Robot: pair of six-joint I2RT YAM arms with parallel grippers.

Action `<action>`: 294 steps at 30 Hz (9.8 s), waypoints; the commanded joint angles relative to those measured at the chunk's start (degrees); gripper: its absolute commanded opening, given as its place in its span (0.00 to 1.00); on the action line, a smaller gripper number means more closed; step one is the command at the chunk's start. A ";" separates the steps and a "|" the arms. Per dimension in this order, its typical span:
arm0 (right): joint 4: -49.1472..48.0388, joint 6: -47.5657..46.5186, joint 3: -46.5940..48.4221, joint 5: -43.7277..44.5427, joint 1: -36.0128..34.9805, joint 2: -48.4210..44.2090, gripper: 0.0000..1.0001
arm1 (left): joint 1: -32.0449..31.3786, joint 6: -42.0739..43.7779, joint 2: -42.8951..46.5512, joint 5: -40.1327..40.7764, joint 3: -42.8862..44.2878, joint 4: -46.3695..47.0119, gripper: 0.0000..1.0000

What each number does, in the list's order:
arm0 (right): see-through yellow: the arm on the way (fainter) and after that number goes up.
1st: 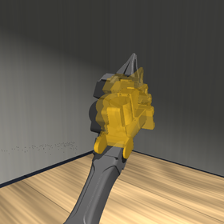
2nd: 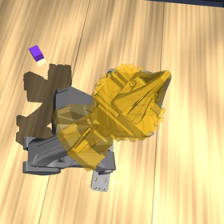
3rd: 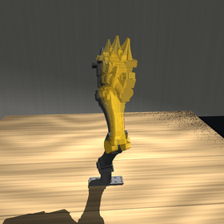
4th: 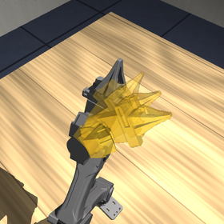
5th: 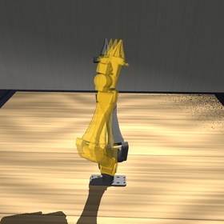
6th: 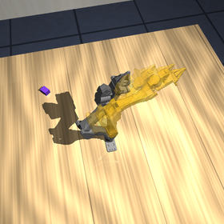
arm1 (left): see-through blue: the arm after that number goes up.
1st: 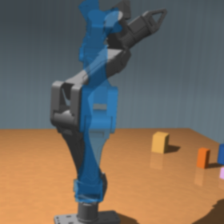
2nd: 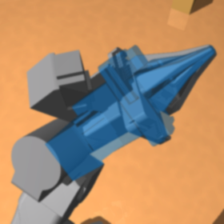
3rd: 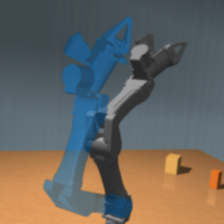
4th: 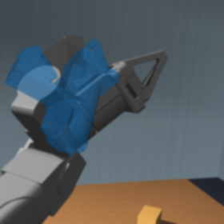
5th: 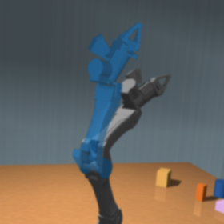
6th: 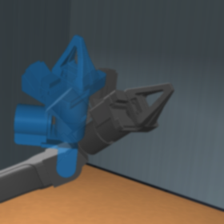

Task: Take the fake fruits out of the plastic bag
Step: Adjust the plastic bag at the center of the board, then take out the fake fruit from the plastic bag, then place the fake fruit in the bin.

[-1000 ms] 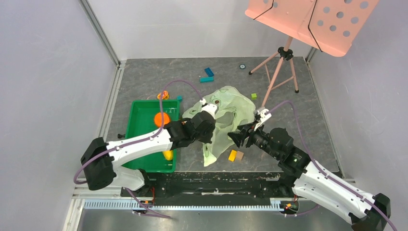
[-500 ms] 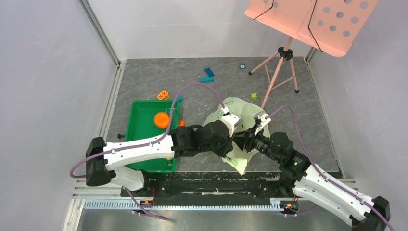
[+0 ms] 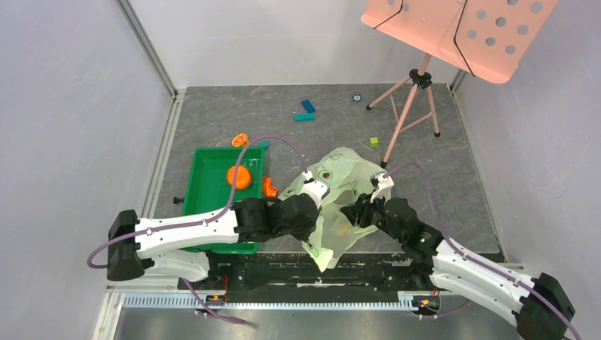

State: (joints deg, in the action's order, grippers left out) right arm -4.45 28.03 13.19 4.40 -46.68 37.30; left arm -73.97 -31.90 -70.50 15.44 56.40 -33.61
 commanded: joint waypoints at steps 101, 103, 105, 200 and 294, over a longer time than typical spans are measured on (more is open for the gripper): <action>-50.42 9.70 5.38 -9.20 4.44 49.45 0.78 | 35.22 -4.34 -29.67 -21.72 2.42 27.92 0.24; -47.97 8.56 4.13 -7.55 4.38 46.10 0.75 | 35.32 -4.17 -28.44 -20.75 2.07 27.47 0.27; -44.81 7.31 2.81 -5.67 4.40 41.95 0.71 | 35.46 -4.00 -27.32 -19.92 1.79 26.87 0.33; -14.10 20.16 19.15 -21.69 4.31 7.16 0.64 | 1.76 54.72 11.78 0.35 -21.62 75.37 0.97; 13.58 1.47 12.71 1.43 4.33 -8.38 0.87 | 56.33 -23.87 32.70 20.36 -16.80 -4.58 1.00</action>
State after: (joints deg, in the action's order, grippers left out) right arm 8.47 34.11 28.34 6.52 -42.26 29.80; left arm -17.96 -55.92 -39.59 35.86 34.65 -35.11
